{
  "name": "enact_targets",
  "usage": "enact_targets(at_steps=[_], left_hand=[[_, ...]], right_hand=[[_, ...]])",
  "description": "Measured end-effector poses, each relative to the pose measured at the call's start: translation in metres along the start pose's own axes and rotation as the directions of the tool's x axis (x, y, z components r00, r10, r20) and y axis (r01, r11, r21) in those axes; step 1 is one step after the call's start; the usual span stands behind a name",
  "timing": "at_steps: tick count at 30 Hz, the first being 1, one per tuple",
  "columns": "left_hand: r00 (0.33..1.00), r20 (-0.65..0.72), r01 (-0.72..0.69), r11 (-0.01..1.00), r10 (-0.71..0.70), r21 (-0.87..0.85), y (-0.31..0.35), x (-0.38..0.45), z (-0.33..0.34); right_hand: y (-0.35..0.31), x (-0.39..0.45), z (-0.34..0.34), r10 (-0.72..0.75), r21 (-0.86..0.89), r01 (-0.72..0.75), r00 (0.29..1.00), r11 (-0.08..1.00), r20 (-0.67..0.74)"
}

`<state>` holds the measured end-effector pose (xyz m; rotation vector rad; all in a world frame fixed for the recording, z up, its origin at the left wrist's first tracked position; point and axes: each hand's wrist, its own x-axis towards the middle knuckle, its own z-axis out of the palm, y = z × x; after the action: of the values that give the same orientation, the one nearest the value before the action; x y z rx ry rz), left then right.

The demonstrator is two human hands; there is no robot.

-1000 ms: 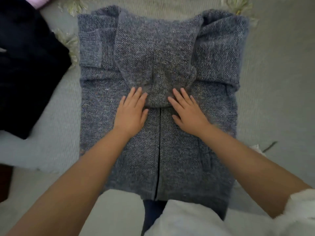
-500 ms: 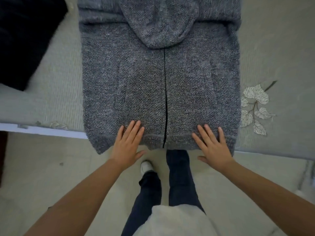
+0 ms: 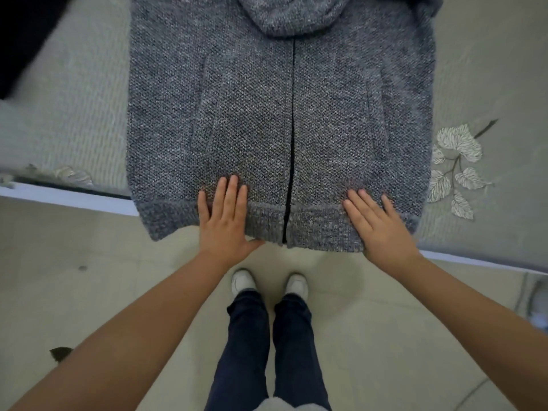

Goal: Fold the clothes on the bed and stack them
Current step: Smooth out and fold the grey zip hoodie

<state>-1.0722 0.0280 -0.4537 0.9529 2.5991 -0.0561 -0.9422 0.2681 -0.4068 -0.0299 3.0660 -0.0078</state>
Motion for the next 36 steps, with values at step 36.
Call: enact_targets(at_steps=[36], left_hand=[[0.978,0.154,-0.143,0.989,0.137,0.027,-0.049,-0.23,-0.051]], right_hand=[[-0.153,-0.167,-0.069,0.171,0.161,-0.241,0.919,0.957,0.356]])
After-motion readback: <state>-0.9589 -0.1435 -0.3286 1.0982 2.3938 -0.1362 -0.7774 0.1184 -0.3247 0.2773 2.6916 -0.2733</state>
